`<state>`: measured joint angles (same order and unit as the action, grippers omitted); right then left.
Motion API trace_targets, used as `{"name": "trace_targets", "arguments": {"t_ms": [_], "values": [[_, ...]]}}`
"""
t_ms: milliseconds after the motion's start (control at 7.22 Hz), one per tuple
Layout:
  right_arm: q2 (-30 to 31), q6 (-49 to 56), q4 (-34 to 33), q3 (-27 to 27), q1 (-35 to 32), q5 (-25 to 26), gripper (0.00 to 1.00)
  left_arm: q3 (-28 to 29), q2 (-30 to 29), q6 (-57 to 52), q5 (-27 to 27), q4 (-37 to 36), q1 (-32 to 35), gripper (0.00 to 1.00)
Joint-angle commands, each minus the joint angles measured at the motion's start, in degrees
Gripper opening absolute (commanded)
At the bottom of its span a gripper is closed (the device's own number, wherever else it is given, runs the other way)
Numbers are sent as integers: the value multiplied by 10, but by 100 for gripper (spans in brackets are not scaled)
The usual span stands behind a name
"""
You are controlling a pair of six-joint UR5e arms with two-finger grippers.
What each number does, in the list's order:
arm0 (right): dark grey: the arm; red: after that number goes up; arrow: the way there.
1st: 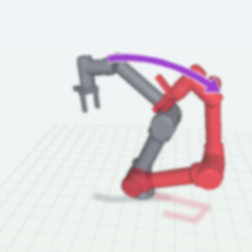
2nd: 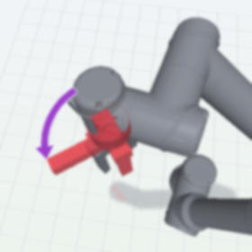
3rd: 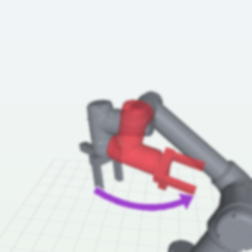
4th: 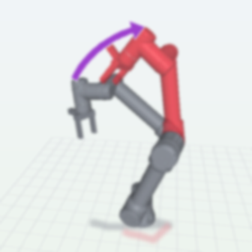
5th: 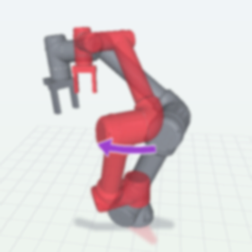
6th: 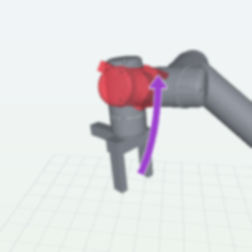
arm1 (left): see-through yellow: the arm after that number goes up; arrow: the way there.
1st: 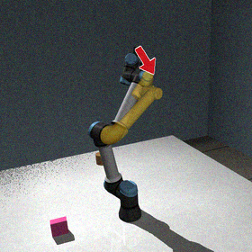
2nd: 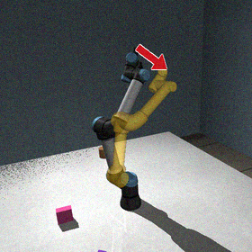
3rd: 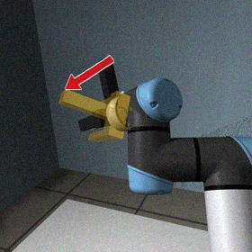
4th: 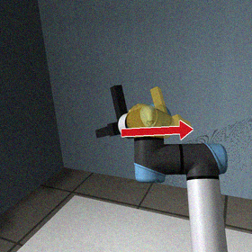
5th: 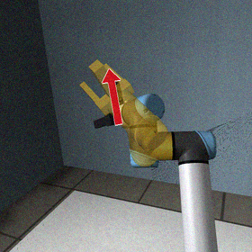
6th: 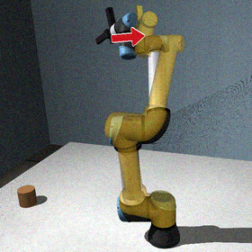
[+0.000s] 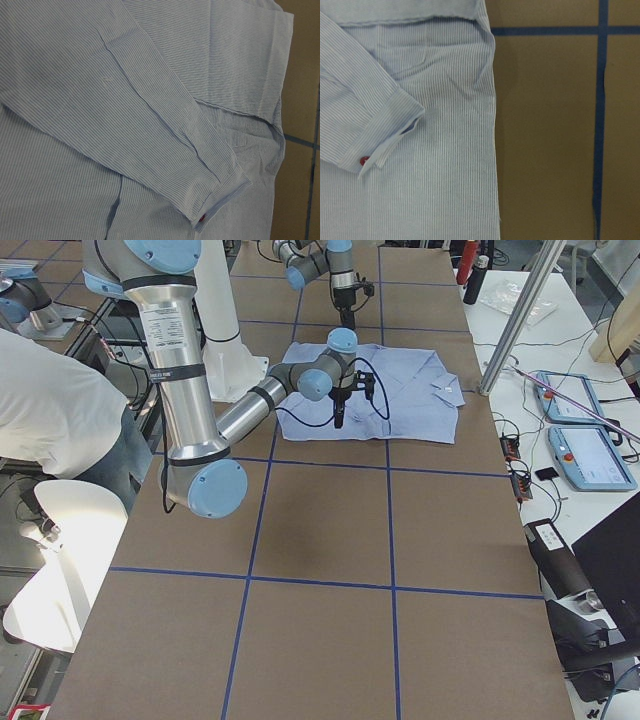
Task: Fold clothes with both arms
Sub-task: 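Move the right gripper to the hem corner while the left moves to the side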
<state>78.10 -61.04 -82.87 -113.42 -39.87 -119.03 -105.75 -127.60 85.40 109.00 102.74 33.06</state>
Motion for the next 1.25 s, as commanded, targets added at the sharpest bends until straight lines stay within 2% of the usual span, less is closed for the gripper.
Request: {"name": "trace_targets", "arguments": {"t_ms": [0,139,416,970,1109], "values": [[60,-77,103,-2,85,68,100,-87,43,-44,0,-72,5,100],[74,-115,128,-5,119,91,100,-98,43,-48,0,-89,6,100],[75,-166,127,-16,195,147,100,-100,46,-48,0,-90,6,100],[108,-173,122,-18,210,152,99,-102,49,-48,0,-90,8,100],[109,-173,122,-18,211,151,90,-102,49,-48,0,-90,8,100]]}}
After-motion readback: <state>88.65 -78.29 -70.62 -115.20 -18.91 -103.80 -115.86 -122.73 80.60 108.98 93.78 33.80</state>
